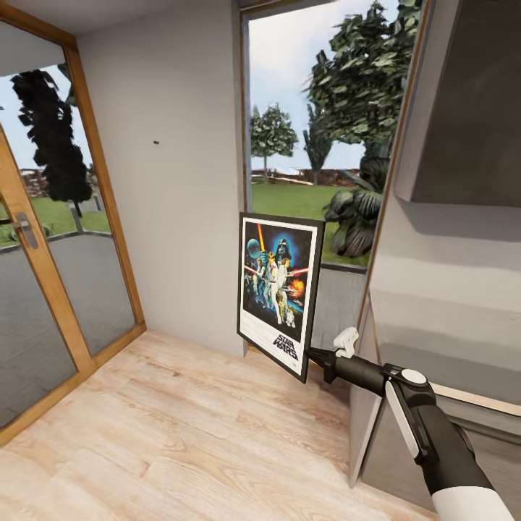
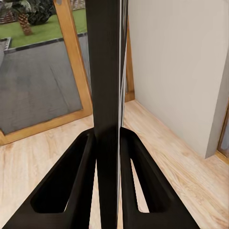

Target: Pick up the poster from the kitchen countertop and hang it on one of the wall nails in the kitchen.

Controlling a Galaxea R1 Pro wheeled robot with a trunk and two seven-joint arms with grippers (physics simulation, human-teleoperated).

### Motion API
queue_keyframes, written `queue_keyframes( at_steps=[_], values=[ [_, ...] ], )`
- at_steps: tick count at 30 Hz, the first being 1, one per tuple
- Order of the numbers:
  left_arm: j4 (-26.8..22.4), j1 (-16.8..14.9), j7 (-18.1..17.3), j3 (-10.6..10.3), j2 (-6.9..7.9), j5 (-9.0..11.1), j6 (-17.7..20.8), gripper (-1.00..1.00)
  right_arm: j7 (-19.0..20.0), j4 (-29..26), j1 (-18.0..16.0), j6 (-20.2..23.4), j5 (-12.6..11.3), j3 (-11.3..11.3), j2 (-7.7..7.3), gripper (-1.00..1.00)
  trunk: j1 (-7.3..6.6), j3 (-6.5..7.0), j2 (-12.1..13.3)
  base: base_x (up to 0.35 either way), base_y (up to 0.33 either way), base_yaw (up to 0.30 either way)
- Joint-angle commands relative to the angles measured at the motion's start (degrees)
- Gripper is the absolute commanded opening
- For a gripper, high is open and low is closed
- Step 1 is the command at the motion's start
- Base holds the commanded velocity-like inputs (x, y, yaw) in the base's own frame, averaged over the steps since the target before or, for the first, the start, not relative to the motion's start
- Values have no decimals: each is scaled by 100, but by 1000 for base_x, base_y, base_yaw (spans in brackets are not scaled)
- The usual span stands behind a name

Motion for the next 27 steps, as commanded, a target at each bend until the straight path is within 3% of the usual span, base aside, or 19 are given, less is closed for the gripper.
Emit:
queue_keyframes(
  at_steps=[1,16,27],
  values=[
    [-17,1,-3,3,-1,0,38,100,39,-4,-5,58,-20,-8,1,-100,-19,8,31,0,0,0],
    [-17,1,-3,3,-2,0,38,100,39,-4,-5,58,-20,-7,1,-100,-349,277,633,0,0,0],
    [-17,1,-3,3,-2,0,38,100,39,-4,-5,58,-20,-8,1,-100,-349,277,633,0,0,0]
  ],
)
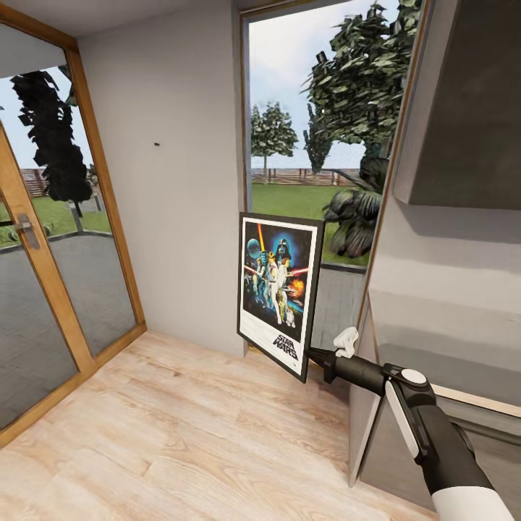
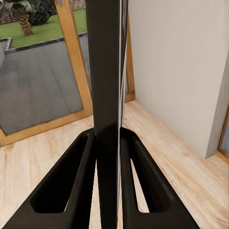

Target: Pick up the poster from the kitchen countertop and hang it on one of the wall nails in the kitchen.

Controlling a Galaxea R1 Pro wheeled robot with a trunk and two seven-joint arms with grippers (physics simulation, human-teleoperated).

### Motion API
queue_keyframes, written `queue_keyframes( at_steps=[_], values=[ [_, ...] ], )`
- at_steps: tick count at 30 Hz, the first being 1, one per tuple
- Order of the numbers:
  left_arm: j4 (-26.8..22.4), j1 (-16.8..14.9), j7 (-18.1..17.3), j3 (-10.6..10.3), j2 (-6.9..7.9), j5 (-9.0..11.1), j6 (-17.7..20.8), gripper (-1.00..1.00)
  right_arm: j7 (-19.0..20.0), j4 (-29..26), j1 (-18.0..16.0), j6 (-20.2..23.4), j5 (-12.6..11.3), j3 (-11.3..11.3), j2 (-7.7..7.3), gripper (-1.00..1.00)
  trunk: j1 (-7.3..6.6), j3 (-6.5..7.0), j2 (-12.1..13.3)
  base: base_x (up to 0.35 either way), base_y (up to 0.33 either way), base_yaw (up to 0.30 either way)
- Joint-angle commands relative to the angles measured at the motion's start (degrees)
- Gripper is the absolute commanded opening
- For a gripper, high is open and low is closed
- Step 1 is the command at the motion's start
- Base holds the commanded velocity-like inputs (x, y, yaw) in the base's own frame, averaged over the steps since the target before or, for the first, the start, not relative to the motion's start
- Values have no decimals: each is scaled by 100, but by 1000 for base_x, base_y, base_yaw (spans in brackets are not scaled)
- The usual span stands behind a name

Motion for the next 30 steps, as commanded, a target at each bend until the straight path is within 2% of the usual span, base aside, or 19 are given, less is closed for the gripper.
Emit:
queue_keyframes(
  at_steps=[1,19,30],
  values=[
    [-15,4,-3,3,0,0,36,100,39,-3,-2,57,-21,-8,3,-100,2,-1,-3,0,0,0],
    [-19,4,-3,3,0,7,36,100,39,-3,-2,57,-26,-9,2,-100,2,-1,-3,0,10,0],
    [-23,4,-3,3,1,9,36,100,39,-8,-2,57,-30,-8,2,-100,2,-1,-3,0,244,27]
  ],
)
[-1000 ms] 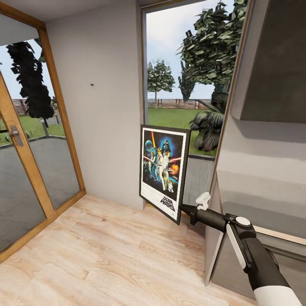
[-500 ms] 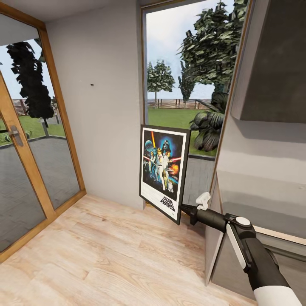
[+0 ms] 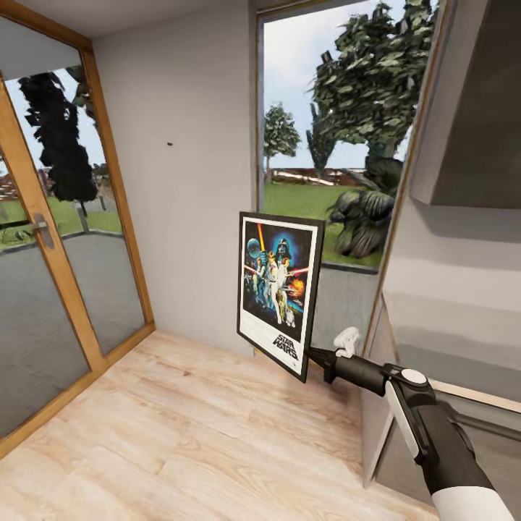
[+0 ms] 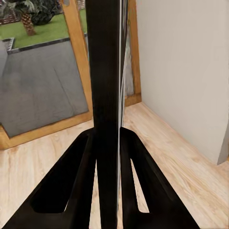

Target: Pick up the poster from the kitchen countertop and hang it on one of the wall nails in the kitchen.

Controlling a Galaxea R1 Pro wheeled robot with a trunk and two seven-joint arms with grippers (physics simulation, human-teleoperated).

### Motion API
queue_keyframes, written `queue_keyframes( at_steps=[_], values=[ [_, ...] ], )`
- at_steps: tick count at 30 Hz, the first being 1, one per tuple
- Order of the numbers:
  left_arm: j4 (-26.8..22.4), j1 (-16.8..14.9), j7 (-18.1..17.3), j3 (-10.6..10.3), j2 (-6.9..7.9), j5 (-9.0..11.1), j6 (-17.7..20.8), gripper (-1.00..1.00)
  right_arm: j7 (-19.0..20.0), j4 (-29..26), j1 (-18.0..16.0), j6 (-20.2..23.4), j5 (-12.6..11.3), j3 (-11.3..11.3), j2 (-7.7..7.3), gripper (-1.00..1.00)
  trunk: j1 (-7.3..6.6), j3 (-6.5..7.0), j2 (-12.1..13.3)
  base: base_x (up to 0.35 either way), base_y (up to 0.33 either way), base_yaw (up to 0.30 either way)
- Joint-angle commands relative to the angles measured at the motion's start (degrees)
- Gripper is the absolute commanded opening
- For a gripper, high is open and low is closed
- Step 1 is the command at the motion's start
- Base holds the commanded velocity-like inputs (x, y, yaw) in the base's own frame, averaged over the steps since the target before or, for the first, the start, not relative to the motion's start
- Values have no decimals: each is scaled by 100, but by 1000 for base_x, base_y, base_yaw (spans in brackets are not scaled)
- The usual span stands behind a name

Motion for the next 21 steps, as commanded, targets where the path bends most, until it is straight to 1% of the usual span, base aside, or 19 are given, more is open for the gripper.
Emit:
queue_keyframes(
  at_steps=[1,7,16,21],
  values=[
    [-10,3,-3,1,0,1,33,100,39,-5,-2,60,-22,-9,2,-100,3,-1,-4,0,287,207],
    [-8,3,-3,1,0,1,33,100,39,-7,-2,60,-22,-9,1,-100,3,-1,-4,28,289,253],
    [-4,3,-3,1,0,1,33,100,39,-8,-2,60,-22,-9,4,-100,3,-1,-4,112,290,268],
    [-3,3,-3,1,0,1,33,100,39,-6,-2,60,-22,-9,3,-100,3,-1,-4,157,290,115]
  ],
)
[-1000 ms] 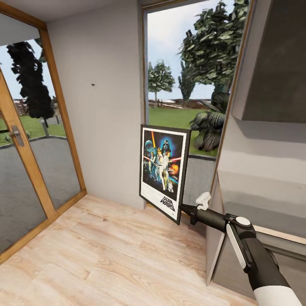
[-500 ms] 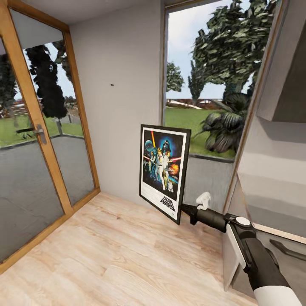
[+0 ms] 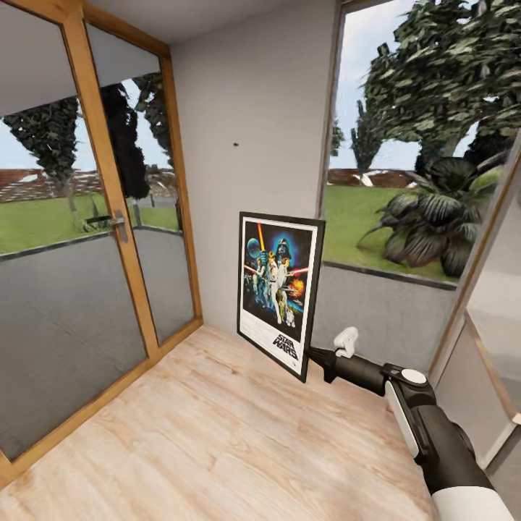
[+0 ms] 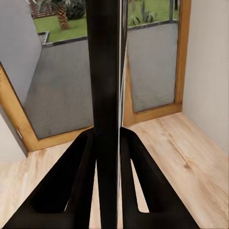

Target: Pick up the poster from the kitchen countertop and hang it on one of the wall nails in the kitchen.

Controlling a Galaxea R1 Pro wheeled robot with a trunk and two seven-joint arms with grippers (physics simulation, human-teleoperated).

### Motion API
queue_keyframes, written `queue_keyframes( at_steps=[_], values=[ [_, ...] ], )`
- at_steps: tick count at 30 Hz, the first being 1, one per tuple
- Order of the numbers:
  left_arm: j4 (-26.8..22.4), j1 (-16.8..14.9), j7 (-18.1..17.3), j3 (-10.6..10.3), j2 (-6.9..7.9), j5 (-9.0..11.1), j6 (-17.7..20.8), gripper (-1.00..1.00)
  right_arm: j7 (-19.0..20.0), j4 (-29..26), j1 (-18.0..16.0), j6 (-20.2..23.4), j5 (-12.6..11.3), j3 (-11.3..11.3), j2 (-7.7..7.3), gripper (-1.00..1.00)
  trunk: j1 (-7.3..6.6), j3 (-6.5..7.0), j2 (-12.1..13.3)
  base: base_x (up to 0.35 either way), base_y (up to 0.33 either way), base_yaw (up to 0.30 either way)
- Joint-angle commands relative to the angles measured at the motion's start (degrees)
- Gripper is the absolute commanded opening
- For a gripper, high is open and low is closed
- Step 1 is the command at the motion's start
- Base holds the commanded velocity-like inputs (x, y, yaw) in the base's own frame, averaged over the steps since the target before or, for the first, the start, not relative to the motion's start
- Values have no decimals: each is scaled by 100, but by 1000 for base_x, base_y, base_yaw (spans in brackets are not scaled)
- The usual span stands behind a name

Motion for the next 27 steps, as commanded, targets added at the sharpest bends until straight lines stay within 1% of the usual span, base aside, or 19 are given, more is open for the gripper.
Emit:
queue_keyframes(
  at_steps=[1,27],
  values=[
    [-11,3,-3,1,0,1,33,100,39,-2,-2,60,-22,-9,3,-100,4,0,-3,174,291,50],
    [-11,3,-3,1,0,1,33,100,39,-2,-2,60,-22,-9,9,-100,4,0,-3,178,305,5]
  ],
)
